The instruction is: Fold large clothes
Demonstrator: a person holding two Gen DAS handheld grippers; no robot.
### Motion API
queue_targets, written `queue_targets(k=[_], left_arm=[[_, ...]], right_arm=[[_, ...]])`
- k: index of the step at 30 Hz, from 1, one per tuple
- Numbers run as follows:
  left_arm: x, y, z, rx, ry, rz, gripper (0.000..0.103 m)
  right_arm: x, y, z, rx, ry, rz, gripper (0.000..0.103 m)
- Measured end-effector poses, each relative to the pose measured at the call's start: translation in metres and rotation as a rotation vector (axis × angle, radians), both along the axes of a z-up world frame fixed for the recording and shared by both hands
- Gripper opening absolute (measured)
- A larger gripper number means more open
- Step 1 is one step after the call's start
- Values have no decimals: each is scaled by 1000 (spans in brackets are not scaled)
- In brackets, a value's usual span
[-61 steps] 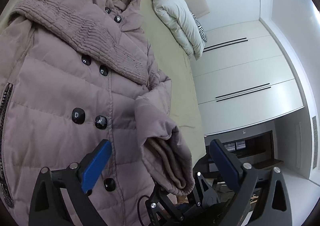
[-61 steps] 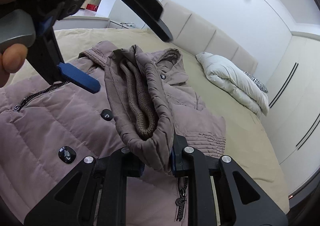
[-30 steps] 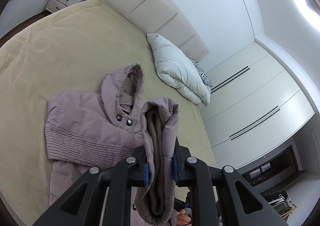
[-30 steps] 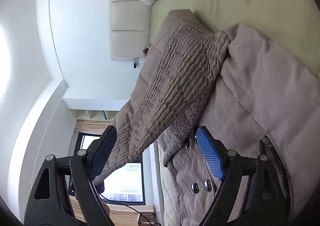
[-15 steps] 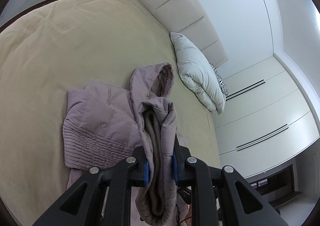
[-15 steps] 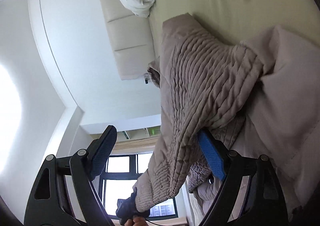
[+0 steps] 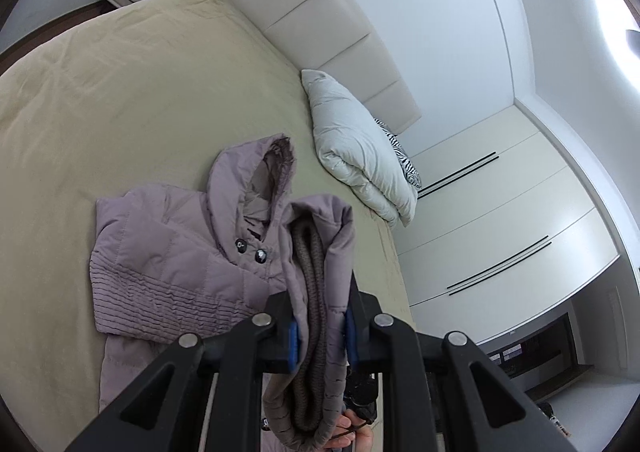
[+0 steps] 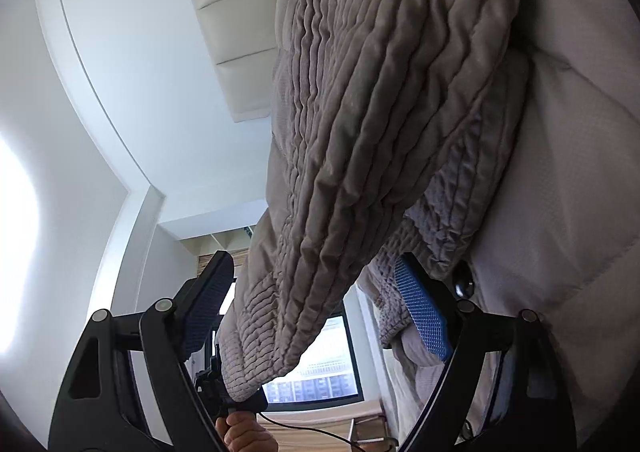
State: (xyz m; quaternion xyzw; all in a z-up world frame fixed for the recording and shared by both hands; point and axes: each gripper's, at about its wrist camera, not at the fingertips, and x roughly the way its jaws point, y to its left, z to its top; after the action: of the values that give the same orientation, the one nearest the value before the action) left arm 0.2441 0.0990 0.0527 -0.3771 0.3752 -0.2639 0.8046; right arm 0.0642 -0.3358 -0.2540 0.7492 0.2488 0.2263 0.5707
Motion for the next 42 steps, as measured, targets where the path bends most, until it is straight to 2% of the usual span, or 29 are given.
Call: queue_targets(k=[4, 9, 12, 16, 20, 23, 25, 29, 31, 34, 36, 38, 40, 42], left_arm=[[-2, -5, 10, 16, -16, -10, 19], [10, 8, -17, 3, 41, 30, 19], [24, 10, -46, 31, 92, 52, 19], [51, 8, -106, 51, 202, 79, 19], [76, 6, -162, 121, 290, 86, 19], [90, 15, -199, 120, 350, 91, 21], [92, 20, -213, 101, 369, 76, 23], [88, 24, -215, 86, 343, 55, 28], [85, 27, -214, 71, 343, 51, 34], [75, 39, -200, 94, 324, 108, 39], [64, 49, -182, 152, 280, 177, 41], [52, 45, -158, 234, 206, 230, 41], [47, 17, -137, 326, 120, 182, 41], [50, -20, -126, 437, 55, 108, 41]], right_arm=[[9, -14, -1, 55, -25, -98, 84], [2, -68, -17, 45, 15, -285, 84], [-9, -100, -21, 62, 10, -369, 83], [-14, -127, -25, 65, -19, -398, 83], [-19, -141, -32, 81, -16, -386, 82], [-12, -138, -30, 19, -19, -345, 80], [-19, -144, -35, 3, -22, -325, 80], [-52, -138, -12, -105, 30, -284, 81], [-75, -130, 15, -218, 37, -260, 81], [-92, -127, 71, -388, -31, -272, 82], [-72, -125, 107, -494, -102, -247, 82], [-43, -115, 131, -569, -132, -188, 82], [-8, -104, 143, -620, -162, -115, 82], [15, -96, 144, -687, -121, -85, 82]])
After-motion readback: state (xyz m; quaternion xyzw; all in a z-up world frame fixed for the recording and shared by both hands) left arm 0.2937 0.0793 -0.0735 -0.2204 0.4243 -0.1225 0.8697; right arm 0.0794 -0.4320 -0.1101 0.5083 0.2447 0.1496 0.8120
